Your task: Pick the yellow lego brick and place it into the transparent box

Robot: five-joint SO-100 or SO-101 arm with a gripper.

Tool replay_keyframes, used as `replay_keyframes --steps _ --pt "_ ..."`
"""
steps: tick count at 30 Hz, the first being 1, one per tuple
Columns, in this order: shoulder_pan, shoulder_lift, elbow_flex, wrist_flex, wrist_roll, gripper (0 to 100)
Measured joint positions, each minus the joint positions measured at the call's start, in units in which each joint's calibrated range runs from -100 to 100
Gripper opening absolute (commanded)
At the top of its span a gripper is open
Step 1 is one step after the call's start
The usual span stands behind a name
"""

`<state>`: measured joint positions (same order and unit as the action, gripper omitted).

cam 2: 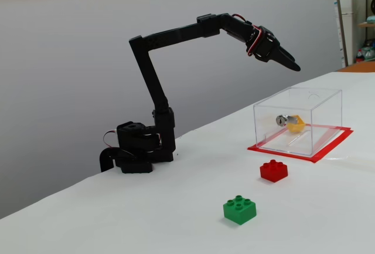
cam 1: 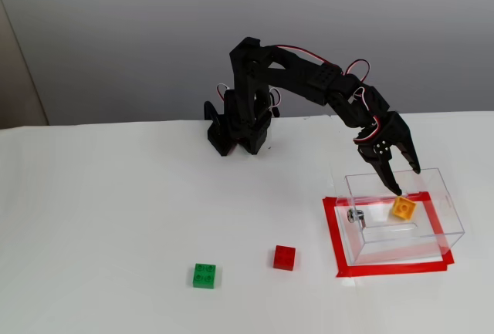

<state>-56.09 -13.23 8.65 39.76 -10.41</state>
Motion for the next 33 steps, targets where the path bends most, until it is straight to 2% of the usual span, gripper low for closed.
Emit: replay_keyframes --steps 6,12,15,29,33 --pt "1.07 0.0 0.0 0.0 0.0 22" --pt "4.06 -0.51 0.0 0.0 0.0 6" --pt "6.41 -2.62 0.88 0.0 0.0 2" --pt "23.08 -21.48 16.95 0.0 0.05 2" --pt "30.13 -26.72 21.89 0.0 2.05 2"
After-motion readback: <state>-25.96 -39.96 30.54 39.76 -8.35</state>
